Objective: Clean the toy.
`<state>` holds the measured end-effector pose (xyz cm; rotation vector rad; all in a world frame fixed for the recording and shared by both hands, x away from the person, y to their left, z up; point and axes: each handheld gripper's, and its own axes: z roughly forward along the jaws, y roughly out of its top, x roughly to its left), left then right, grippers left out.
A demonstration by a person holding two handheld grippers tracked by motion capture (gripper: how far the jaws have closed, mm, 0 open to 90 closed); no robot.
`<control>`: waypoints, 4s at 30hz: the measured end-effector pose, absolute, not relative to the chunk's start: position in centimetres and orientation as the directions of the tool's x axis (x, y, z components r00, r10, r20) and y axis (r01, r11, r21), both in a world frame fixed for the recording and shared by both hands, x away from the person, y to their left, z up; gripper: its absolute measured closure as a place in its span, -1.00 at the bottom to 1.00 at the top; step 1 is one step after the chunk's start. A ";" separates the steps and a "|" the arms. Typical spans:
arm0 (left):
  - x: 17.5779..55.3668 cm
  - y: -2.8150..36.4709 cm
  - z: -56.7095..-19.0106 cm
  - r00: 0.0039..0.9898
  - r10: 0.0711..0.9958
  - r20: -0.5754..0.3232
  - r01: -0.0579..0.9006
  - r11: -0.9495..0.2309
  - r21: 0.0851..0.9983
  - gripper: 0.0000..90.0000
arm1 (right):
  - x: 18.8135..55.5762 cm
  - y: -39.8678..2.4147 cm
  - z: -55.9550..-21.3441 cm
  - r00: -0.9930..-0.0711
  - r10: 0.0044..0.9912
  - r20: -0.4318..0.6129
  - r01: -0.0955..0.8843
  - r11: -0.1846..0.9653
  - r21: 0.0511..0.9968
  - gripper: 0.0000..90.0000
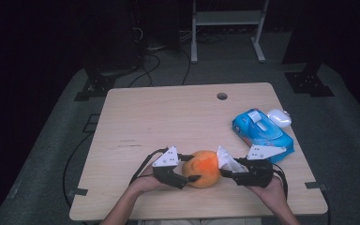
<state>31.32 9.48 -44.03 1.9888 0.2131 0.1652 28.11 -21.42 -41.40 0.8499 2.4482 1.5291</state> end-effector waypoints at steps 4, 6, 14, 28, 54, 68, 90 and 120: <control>31.3 9.5 -44.0 0.974 0.224 0.021 0.074 -0.407 0.910 -0.36 | 28.0 -21.6 -41.1 -0.838 0.519 0.168 0.375 0.325 0.868 0.01; 31.3 9.5 -44.0 0.974 0.224 0.022 0.074 -0.410 0.909 -0.36 | 27.9 -21.6 -40.9 -0.842 0.517 0.155 0.362 0.328 0.873 0.01; 31.0 8.8 -44.0 0.976 0.215 0.033 0.061 -0.416 0.907 -0.35 | 27.9 -20.7 -40.4 -0.811 0.579 0.082 0.325 0.330 0.886 0.34; 30.7 8.0 -44.2 0.972 0.233 0.037 0.065 -0.415 0.907 -0.34 | 26.7 -17.5 -39.7 -0.809 0.587 0.008 0.252 0.335 0.908 0.82; 31.1 7.8 -44.2 0.964 0.267 0.010 0.098 -0.390 0.916 -0.27 | 28.9 -20.8 -41.9 -0.711 0.694 0.114 0.385 0.249 0.889 0.82; 30.3 7.5 -42.8 0.945 0.320 0.070 0.065 -0.391 0.918 -0.02 | 27.4 -19.7 -40.6 -0.777 0.614 0.138 0.315 0.189 0.930 0.82; 30.5 7.6 -42.1 0.949 0.315 -0.002 0.125 -0.371 0.920 -0.08 | 26.5 -18.2 -40.0 -0.797 0.598 0.087 0.280 0.239 0.930 0.83; 30.5 6.5 -42.4 0.946 0.325 -0.006 0.130 -0.361 0.923 -0.07 | 27.3 -19.9 -40.9 -0.749 0.655 0.096 0.326 0.239 0.914 0.82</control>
